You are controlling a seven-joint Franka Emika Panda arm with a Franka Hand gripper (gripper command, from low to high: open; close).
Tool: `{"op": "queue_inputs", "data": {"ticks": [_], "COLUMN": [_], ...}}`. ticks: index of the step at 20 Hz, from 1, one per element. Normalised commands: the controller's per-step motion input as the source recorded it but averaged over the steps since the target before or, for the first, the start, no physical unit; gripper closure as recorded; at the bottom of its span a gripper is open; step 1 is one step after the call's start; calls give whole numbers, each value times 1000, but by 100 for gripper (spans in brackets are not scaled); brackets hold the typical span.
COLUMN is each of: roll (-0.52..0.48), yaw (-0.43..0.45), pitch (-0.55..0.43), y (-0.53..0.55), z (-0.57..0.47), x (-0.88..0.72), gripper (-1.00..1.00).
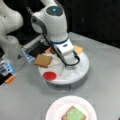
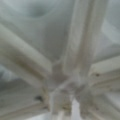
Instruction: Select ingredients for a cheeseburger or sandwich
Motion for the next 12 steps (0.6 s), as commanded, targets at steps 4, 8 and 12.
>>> {"op": "queue_inputs", "data": {"ticks": [4,8,12], "roll": [109,110,123], "yaw": [-106,-132,-245], "pitch": [129,123,86], "y": [3,-77,-182], "z": [210,309,363], "x": [90,68,67], "gripper": [-100,-100,-100]}}
